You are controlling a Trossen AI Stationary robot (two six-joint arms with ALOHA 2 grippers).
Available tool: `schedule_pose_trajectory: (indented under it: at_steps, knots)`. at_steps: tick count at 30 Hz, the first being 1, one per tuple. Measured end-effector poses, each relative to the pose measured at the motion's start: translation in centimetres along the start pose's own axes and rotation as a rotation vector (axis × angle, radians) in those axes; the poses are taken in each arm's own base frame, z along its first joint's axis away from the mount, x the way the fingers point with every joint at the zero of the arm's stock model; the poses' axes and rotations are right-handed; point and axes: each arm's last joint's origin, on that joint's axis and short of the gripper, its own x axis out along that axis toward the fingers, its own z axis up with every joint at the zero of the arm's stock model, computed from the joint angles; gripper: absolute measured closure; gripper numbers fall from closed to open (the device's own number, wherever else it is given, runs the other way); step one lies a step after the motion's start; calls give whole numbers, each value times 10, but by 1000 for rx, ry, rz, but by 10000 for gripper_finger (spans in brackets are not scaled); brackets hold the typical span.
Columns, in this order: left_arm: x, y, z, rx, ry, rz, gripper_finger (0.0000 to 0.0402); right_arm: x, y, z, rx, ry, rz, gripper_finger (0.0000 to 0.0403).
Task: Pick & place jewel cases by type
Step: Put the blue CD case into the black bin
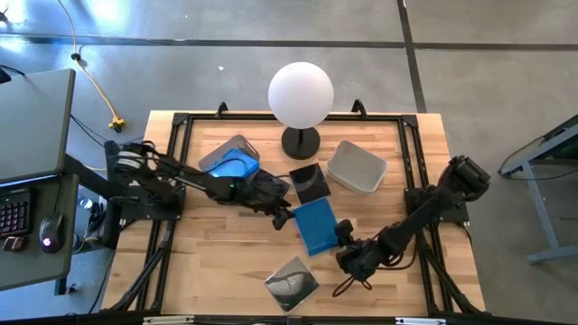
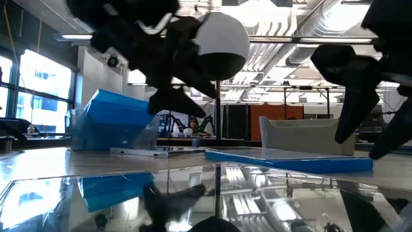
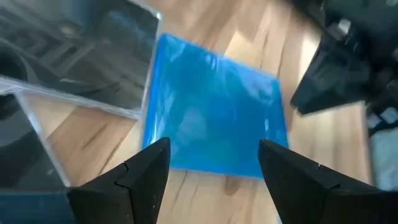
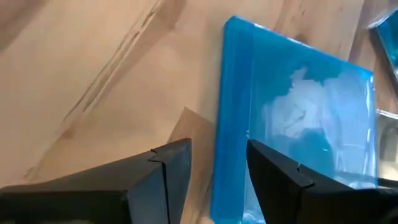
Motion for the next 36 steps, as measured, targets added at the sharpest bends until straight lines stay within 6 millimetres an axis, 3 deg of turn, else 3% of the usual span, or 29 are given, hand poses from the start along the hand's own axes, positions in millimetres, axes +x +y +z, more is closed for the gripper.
schedule_pose_trajectory:
  at_steps: [4, 9, 15, 24, 36]
  knots:
    - [15, -12, 17, 93, 121, 157, 160, 3, -1, 0, 1, 4, -27, 253]
    - [34, -8, 33, 155, 269, 324, 160, 3, -2, -1, -2, 11, -50, 253]
    - [64, 5, 36, 110, 332, 278, 160, 5, -3, -2, -8, 26, -86, 253]
    - [70, 13, 35, 45, 346, 278, 160, 12, -7, -7, -9, 66, -139, 250]
    - [75, 9, 30, -63, 390, 200, 160, 12, -6, -8, -34, 75, -206, 191]
